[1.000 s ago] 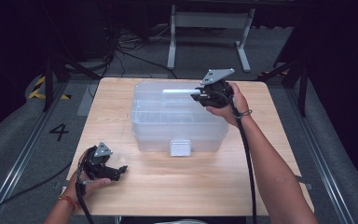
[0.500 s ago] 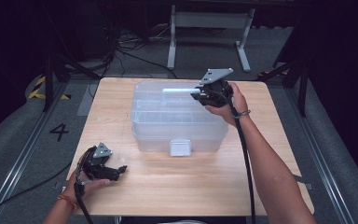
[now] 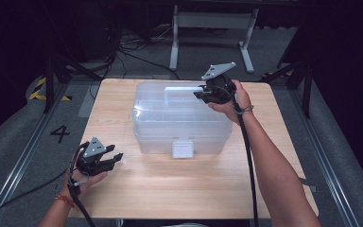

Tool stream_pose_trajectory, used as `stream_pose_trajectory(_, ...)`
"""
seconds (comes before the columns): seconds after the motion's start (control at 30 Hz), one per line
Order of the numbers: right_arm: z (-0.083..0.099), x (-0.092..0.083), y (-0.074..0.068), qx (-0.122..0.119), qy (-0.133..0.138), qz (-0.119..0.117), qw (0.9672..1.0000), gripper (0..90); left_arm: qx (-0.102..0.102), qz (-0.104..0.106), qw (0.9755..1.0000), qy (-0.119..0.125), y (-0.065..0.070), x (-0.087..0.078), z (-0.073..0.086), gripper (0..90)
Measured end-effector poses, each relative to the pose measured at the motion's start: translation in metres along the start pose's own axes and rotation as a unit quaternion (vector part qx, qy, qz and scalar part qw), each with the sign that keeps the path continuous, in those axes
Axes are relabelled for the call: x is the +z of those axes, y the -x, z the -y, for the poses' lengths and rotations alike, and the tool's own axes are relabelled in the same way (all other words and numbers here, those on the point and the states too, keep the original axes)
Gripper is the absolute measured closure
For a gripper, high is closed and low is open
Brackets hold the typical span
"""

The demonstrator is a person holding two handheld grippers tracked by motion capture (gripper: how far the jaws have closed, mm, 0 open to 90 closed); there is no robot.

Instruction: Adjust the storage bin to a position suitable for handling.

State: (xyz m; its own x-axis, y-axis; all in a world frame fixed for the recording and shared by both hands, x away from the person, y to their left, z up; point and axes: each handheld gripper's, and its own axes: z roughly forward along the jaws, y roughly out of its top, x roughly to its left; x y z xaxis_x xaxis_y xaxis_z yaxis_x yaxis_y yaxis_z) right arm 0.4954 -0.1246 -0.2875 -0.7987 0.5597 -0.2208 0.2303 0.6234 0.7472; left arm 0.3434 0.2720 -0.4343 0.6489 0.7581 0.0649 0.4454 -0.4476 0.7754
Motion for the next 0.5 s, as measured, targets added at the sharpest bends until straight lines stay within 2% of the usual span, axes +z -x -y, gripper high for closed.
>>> stream_pose_trajectory(0.1, -0.003, 0.0, 0.003, 0.003, -0.004, -0.002, 1.0, 70.3, 0.008, -0.005, 0.9999, 0.011, 0.001, -0.001, -0.011, 58.1)
stream_pose_trajectory(0.13, -0.003, 0.0, 0.003, 0.005, -0.005, -0.004, 1.0, 70.3, 0.005, -0.004, 0.9999, 0.016, 0.002, 0.0, -0.014, 58.7)
stream_pose_trajectory(0.3, -0.006, 0.0, 0.006, 0.009, -0.008, -0.008, 0.9999, 70.2, 0.015, 0.005, 0.9993, 0.035, 0.008, 0.001, -0.032, 63.1)
stream_pose_trajectory(0.37, -0.007, 0.0, 0.007, 0.012, -0.009, -0.007, 0.9999, 70.2, 0.013, 0.007, 0.9989, 0.044, 0.01, 0.002, -0.039, 64.1)
stream_pose_trajectory(0.5, -0.008, 0.001, 0.009, 0.015, -0.007, -0.01, 0.9998, 70.2, 0.013, 0.009, 0.9988, 0.046, 0.01, 0.006, -0.044, 66.6)
